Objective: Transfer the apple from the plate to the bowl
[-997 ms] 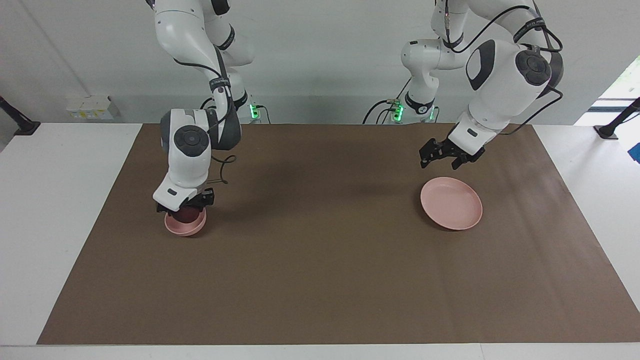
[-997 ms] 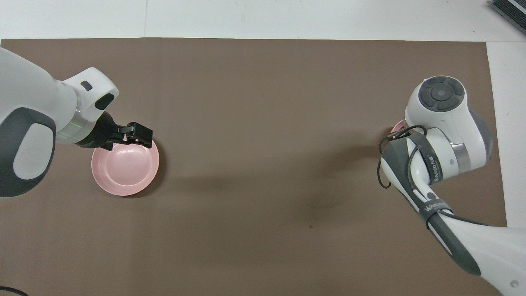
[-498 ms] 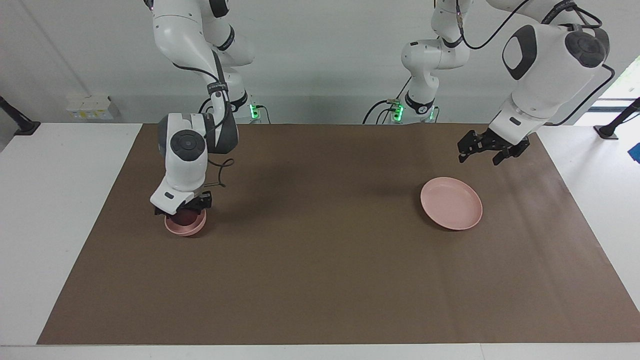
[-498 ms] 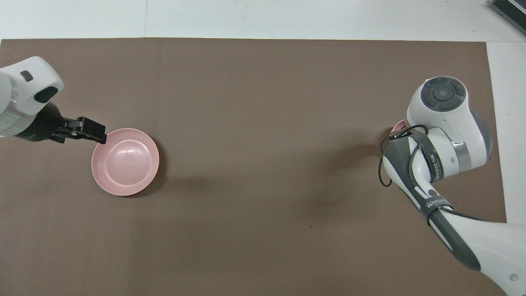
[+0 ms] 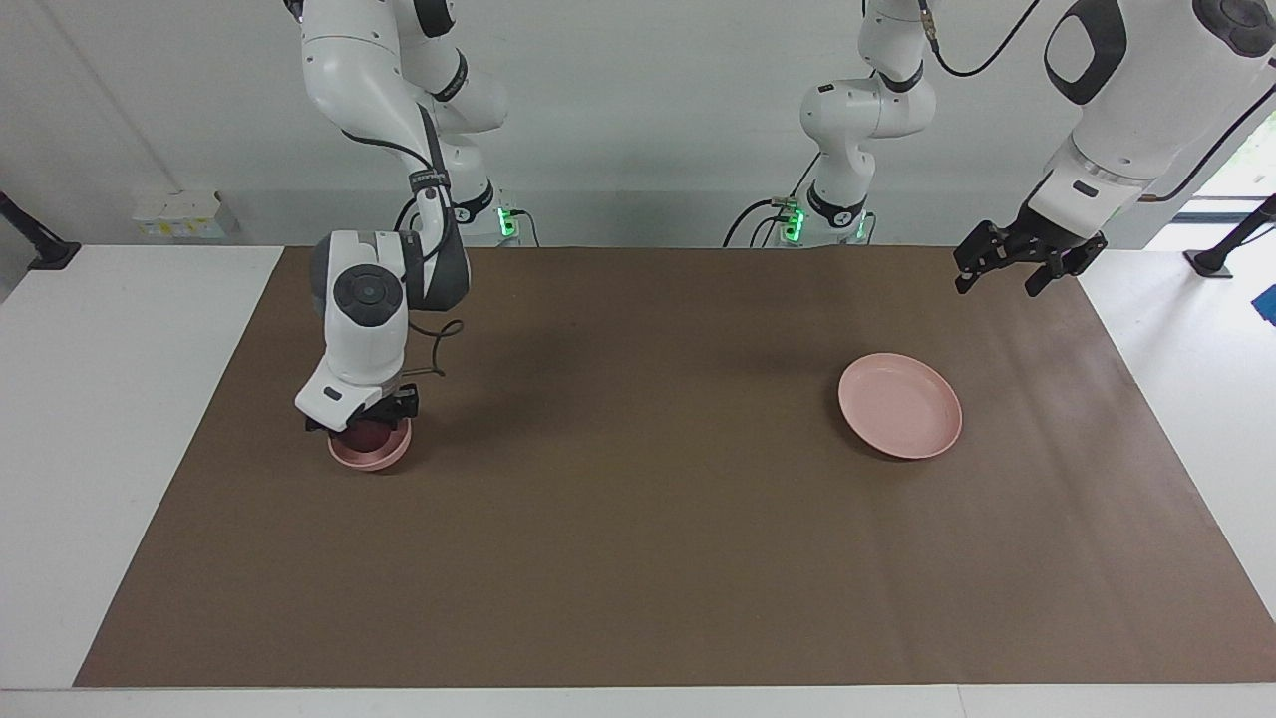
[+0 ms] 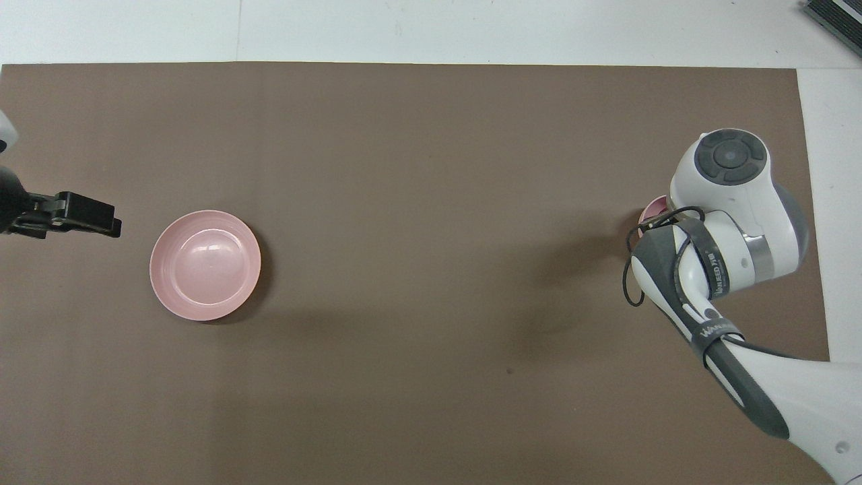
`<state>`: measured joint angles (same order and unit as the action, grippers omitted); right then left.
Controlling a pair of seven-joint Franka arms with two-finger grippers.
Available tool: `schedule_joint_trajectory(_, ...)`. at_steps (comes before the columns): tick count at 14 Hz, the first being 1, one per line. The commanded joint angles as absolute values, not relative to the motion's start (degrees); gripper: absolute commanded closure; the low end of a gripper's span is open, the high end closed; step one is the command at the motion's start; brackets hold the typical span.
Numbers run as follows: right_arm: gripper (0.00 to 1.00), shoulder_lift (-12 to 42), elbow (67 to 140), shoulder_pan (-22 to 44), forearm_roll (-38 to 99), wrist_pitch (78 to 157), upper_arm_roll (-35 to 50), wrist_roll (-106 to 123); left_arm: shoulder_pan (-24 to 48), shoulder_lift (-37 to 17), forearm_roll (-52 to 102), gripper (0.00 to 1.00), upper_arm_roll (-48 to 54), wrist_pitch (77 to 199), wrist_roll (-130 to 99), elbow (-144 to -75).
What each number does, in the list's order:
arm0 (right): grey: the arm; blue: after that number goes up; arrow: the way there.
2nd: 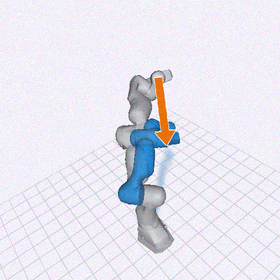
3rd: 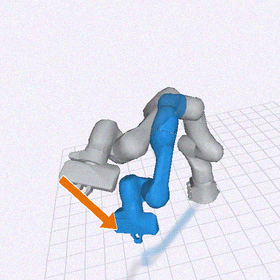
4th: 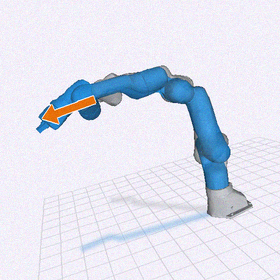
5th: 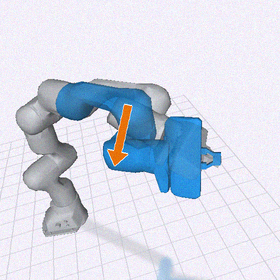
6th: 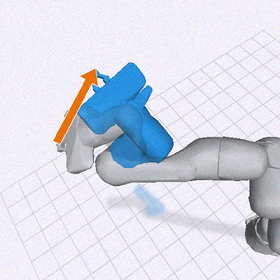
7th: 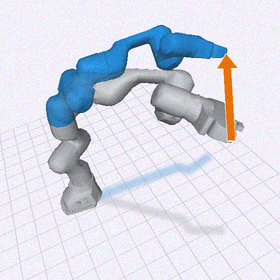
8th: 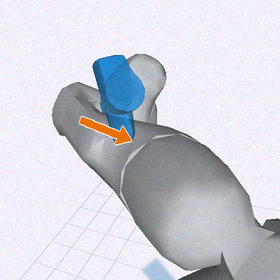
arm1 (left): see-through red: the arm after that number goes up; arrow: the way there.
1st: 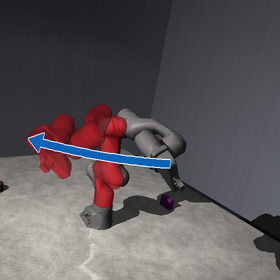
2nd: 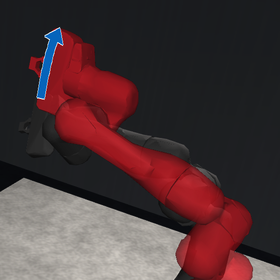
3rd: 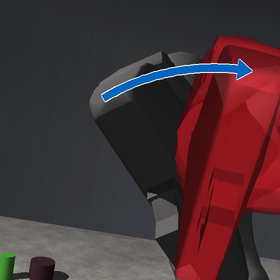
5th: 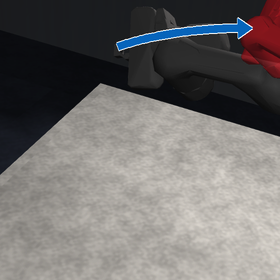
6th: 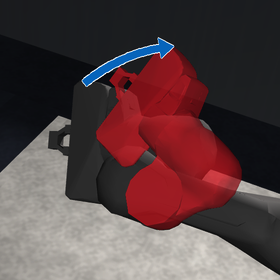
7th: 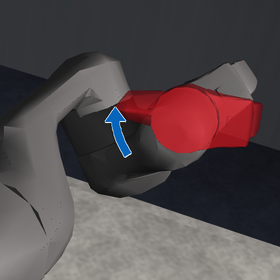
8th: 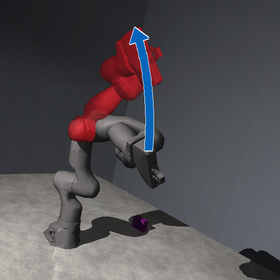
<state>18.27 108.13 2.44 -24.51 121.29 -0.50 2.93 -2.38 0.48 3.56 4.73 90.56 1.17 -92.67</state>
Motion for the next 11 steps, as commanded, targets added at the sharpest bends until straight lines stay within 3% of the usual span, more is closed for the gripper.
schedule_joint_trajectory(1,1.0,18.3,109.1,1.4,-24.7,123.0,0.1,4.0,-2.5,0.8,2.5,0.0,5.0,90.1,1.8,-92.6)
schedule_joint_trajectory(2,1.0,18.3,109.1,1.4,-24.7,123.0,0.1,4.0,-2.5,0.8,2.5,0.0,5.0,89.6,1.7,-92.5)
schedule_joint_trajectory(7,0.7,18.3,109.2,1.5,-22.3,122.8,0.1,4.0,-2.8,0.9,2.5,0.0,4.3,89.3,1.6,-92.5)
schedule_joint_trajectory(11,0.59,18.3,109.4,1.5,-22.2,122.9,0.1,4.0,2.6,1.1,2.9,0.0,-1.9,86.7,1.1,-91.1)
